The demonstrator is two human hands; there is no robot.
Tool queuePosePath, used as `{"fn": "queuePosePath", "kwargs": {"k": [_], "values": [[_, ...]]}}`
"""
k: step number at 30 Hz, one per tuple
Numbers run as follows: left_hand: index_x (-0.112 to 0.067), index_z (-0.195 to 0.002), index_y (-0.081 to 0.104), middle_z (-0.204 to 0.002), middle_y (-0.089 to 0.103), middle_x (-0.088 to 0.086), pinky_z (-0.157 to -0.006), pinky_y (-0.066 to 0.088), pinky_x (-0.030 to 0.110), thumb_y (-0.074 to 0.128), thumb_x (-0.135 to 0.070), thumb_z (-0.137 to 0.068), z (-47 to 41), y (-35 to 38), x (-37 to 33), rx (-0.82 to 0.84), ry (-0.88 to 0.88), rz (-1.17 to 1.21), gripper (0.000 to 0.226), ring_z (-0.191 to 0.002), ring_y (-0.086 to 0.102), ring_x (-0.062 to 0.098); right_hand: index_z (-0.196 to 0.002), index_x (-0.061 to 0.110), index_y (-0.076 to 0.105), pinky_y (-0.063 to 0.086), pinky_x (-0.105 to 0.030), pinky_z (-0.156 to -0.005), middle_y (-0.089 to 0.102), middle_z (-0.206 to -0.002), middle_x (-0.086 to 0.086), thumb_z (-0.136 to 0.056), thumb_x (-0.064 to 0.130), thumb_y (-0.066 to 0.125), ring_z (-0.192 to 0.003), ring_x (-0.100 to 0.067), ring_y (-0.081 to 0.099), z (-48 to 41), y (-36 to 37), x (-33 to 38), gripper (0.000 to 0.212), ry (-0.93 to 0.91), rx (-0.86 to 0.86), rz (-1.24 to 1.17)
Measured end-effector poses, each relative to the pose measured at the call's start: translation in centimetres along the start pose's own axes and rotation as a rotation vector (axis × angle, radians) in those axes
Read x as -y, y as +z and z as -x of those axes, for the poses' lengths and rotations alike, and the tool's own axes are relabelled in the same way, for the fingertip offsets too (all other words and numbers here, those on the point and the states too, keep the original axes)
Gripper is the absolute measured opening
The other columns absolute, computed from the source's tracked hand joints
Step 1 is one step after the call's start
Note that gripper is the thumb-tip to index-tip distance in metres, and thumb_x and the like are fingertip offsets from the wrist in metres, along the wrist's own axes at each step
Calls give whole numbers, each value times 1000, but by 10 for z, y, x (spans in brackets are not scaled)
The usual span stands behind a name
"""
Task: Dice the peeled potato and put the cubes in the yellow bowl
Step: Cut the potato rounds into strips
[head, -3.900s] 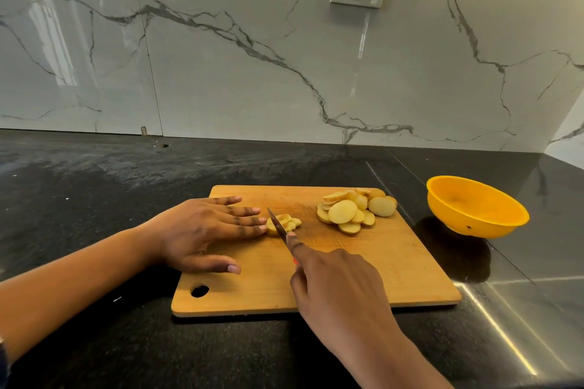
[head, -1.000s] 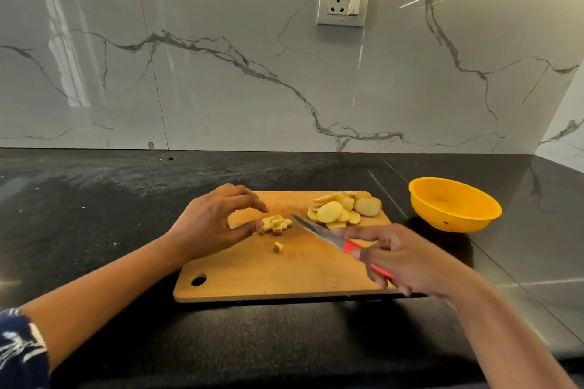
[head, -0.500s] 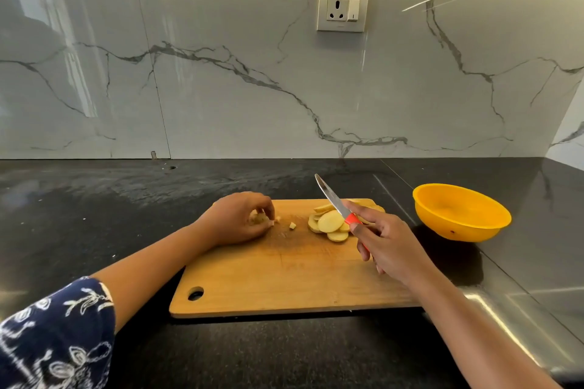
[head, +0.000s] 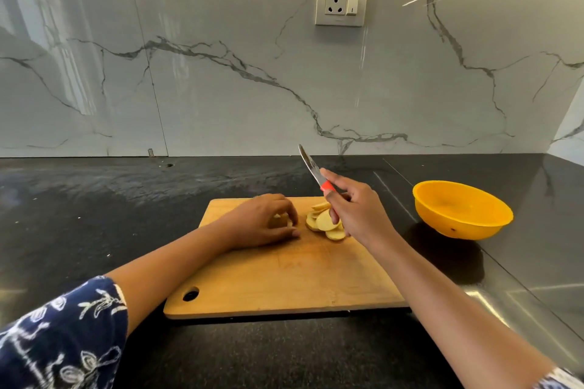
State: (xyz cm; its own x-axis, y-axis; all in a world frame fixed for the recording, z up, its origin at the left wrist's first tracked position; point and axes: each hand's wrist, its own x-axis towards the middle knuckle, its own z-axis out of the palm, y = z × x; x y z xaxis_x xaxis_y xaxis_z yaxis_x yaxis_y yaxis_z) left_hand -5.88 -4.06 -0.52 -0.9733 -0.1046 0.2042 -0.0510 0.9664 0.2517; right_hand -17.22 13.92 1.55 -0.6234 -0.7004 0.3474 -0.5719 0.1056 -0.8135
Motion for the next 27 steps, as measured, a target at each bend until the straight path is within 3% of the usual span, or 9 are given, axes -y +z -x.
{"fn": "queuePosePath", "kwargs": {"k": [6, 10, 12, 15, 17, 19, 21, 24, 27], "values": [[-18, -93, 65, -93, 62, -4, -77, 45, 25, 61, -27, -90, 11, -11, 28, -131, 0, -128, 10, -84, 54, 8, -137, 38, 47, 39, -22, -43, 54, -52, 3, -97, 30, 52, -44, -5, 44, 5, 5, -11, 40, 9, 17, 14], [-23, -82, 67, -81, 67, -11, -72, 51, 19, 67, -22, -86, 28, -22, 44, -239, -197, 223, 4, -73, 62, -1, -135, 39, 47, 39, -21, -42, 55, -55, 0, -97, 32, 52, -42, -5, 43, 8, 2, -12, 39, 5, 32, -4], [-24, -80, 68, -77, 69, -9, -73, 52, 21, 68, -28, -84, 31, -26, 49, -317, -262, 353, 6, -73, 64, -1, -135, 40, 47, 40, -21, -42, 55, -54, 0, -97, 32, 52, -41, -5, 44, 11, 1, -11, 39, -7, 31, 6], [-23, -84, 70, -83, 70, -13, -70, 47, 18, 61, -54, -78, 34, -29, 54, -334, -274, 443, 32, -74, 63, -2, -135, 41, 47, 41, -20, -43, 56, -55, -1, -97, 29, 52, -40, -3, 45, 13, 0, -12, 40, -8, 26, 26], [-31, -98, 68, -97, 68, -15, -77, 44, 15, 57, -72, -70, 35, -27, 54, -211, -218, 502, 51, -89, 61, -4, -136, 40, 46, 41, -19, -44, 56, -55, -1, -97, 28, 52, -40, -2, 46, 13, -1, -13, 41, -9, 28, 46], [-39, -109, 62, -114, 59, -23, -88, 39, 11, 55, -78, -66, 34, -23, 52, -20, -122, 345, 58, -108, 51, -9, -137, 39, 45, 41, -19, -45, 56, -55, 0, -98, 28, 51, -40, -1, 47, 13, 0, -13, 41, -16, 34, 75], [-40, -107, 62, -117, 55, -25, -90, 37, 9, 54, -73, -69, 29, -19, 54, 32, -66, 183, 51, -111, 47, -10, -137, 40, 44, 42, -22, -46, 56, -55, 3, -98, 29, 50, -42, -2, 47, 14, 0, -13, 41, -24, 45, 103], [-39, -88, 64, -103, 62, -16, -85, 47, 19, 65, -45, -81, 19, -19, 59, -114, -66, 165, 10, -100, 54, -1, -137, 40, 44, 40, -20, -46, 54, -53, 7, -98, 30, 50, -42, -1, 46, 13, 0, -13, 41, -23, 58, 130], [-38, -83, 63, -94, 65, -14, -80, 51, 23, 70, -27, -84, 15, -18, 67, -168, -64, 134, 13, -94, 57, 1, -137, 41, 44, 41, -20, -46, 54, -55, 8, -98, 31, 50, -42, 0, 47, 13, -1, -12, 41, -25, 55, 150]]}}
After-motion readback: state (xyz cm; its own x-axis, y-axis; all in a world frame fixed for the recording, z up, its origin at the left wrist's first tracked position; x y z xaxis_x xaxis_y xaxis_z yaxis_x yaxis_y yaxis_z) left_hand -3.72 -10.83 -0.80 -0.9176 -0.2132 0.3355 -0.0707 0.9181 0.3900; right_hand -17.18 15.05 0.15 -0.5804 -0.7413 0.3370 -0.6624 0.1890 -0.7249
